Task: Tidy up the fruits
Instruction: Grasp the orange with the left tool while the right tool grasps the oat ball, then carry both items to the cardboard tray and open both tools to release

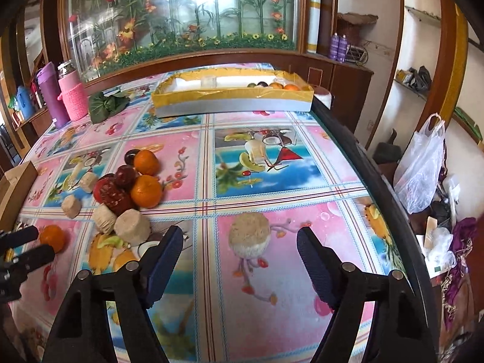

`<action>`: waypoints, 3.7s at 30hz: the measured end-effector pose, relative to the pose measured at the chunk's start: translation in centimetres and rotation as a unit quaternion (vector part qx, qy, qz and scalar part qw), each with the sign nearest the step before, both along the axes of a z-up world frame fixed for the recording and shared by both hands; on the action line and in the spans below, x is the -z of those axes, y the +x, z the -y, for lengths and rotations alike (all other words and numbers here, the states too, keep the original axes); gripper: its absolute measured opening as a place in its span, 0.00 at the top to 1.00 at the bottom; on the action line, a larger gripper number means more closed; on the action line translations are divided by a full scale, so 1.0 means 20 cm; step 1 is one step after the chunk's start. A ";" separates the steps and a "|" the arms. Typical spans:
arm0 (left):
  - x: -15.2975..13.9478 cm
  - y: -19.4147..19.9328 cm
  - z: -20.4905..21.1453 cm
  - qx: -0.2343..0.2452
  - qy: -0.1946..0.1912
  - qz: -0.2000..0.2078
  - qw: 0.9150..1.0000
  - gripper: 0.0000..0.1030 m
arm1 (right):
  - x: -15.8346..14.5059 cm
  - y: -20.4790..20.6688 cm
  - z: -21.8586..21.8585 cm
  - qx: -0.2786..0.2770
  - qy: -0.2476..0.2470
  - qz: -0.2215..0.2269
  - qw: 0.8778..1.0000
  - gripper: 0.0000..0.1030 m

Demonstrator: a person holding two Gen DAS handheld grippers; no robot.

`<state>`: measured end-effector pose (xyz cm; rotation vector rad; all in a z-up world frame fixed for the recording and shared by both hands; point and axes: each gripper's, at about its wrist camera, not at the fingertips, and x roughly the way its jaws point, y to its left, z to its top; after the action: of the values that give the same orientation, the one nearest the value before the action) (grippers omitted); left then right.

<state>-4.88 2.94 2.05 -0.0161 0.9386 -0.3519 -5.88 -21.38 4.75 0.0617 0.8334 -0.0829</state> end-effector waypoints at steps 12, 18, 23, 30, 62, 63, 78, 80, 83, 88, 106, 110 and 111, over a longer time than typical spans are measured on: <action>0.04 0.06 0.01 -0.020 0.013 -0.017 1.000 0.45 | 0.07 0.11 -0.02 -0.008 -0.010 -0.029 1.000 0.48; 0.04 0.05 0.01 -0.024 0.019 -0.009 0.999 0.68 | 0.10 0.11 0.00 -0.003 0.003 -0.041 0.999 0.68; 0.01 -0.01 0.00 -0.032 0.031 0.000 0.999 0.68 | 0.06 0.07 -0.01 -0.003 0.009 -0.031 0.999 0.68; -0.10 -0.11 -0.10 -0.059 0.027 0.027 0.998 0.68 | -0.07 -0.04 -0.08 -0.012 0.000 -0.004 1.000 0.68; -0.41 -0.08 -1.23 -0.235 0.088 0.082 0.964 0.68 | -0.43 0.01 -1.59 -0.318 0.029 0.051 0.946 0.67; -0.41 -0.05 -1.28 -0.242 0.088 0.078 0.963 0.67 | -0.43 0.04 -1.63 -0.324 0.033 0.049 0.944 0.67; -0.07 0.48 -1.68 -0.274 0.025 -0.062 0.959 0.67 | -0.09 0.54 -2.14 -0.361 0.045 -0.047 0.930 0.67; -0.05 0.50 -1.68 -0.274 0.019 -0.068 0.959 0.67 | -0.06 0.58 -2.16 -0.359 0.044 -0.057 0.931 0.67; -0.03 0.51 -1.69 -0.279 0.017 -0.071 0.957 0.67 | -0.03 0.61 -2.18 -0.359 0.040 -0.064 0.930 0.67; -0.02 0.51 -1.71 -0.284 0.007 -0.073 0.956 0.61 | 0.01 0.62 -2.20 -0.360 0.035 -0.067 0.930 0.67; -0.49 0.13 -1.53 -0.289 -0.006 0.050 0.956 0.28 | -0.32 0.36 -1.80 -0.343 0.025 0.025 0.939 0.35; -0.52 0.04 -1.34 -0.257 -0.012 0.055 0.965 0.27 | -0.32 0.27 -1.48 -0.307 0.038 0.025 0.950 0.34; -0.51 0.01 -1.27 -0.248 -0.012 0.053 0.967 0.27 | -0.31 0.25 -1.39 -0.295 0.044 0.023 0.954 0.34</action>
<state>-4.59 28.42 12.19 -0.2486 0.7913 0.0996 -0.92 6.36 11.00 -0.1041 0.7797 0.5179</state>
